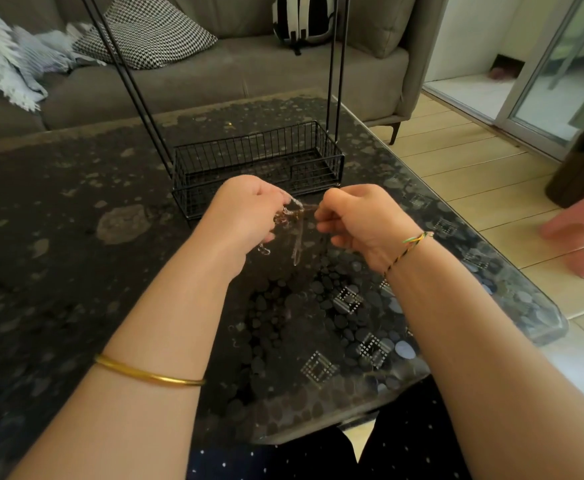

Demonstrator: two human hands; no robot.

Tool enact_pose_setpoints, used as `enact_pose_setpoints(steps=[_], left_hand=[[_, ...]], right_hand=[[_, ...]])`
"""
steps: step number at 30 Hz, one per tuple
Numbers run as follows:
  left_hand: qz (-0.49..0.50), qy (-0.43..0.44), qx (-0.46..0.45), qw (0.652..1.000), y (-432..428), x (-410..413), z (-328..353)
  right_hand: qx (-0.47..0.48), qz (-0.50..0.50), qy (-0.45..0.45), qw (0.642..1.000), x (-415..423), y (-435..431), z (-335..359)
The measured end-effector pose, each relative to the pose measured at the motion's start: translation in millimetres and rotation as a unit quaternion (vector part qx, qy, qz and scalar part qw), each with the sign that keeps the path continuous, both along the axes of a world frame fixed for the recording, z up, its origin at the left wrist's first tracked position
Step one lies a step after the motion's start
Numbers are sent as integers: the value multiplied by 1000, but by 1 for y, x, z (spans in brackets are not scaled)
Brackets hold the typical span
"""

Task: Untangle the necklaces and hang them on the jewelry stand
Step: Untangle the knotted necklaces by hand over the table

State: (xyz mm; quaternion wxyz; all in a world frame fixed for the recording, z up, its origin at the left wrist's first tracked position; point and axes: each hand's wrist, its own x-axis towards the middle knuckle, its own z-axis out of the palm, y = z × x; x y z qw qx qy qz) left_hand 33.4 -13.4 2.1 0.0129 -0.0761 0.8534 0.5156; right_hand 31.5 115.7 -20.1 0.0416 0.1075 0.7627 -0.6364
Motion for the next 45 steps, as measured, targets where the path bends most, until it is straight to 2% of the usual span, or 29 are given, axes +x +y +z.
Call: enact_pose_setpoints(steps=[2, 4, 6, 9, 12, 14, 16, 18, 19, 21, 23, 29, 35, 38, 45], left_hand=[[45, -40, 130, 990, 1, -2, 5], [45, -63, 232, 970, 0, 0, 9], [24, -81, 298, 951, -2, 3, 10], [0, -104, 347, 932, -5, 5, 11], [-21, -136, 349, 927, -8, 5, 11], [-36, -153, 319, 934, -7, 4, 9], [-24, -138, 220, 966, -3, 3, 4], [10, -92, 70, 993, 1, 2, 0], [20, -65, 5, 998, 3, 2, -2], [22, -14, -45, 999, 4, 1, -6], [23, -10, -20, 999, 3, 1, -5], [37, -97, 141, 984, 1, -3, 0], [-8, -125, 249, 960, -4, -1, 4], [-8, -127, 261, 957, -3, -1, 3], [-4, -121, 215, 969, 0, 2, 6]], right_hand=[[-4, 3, -9, 1000, 1, 0, 0], [-6, 6, -14, 1000, 2, 0, 1], [-14, 6, -19, 1000, 2, -1, 1], [-73, -8, -36, 997, 2, -2, 2], [-176, -33, -59, 982, 1, -2, 5], [-220, -41, -74, 972, 0, -1, 6], [-244, -34, -86, 965, 0, -1, 6], [-245, -20, -91, 965, 1, -2, 6], [-240, -14, -92, 966, 1, -2, 6], [-228, -5, -91, 969, 1, -3, 5], [-219, -4, -92, 971, 0, -3, 4], [-194, -23, -112, 974, 0, 0, 2], [-301, -26, -183, 935, -1, 1, 1], [-330, -28, -204, 921, 0, -1, 2], [-359, -36, -212, 908, 1, 0, 3]])
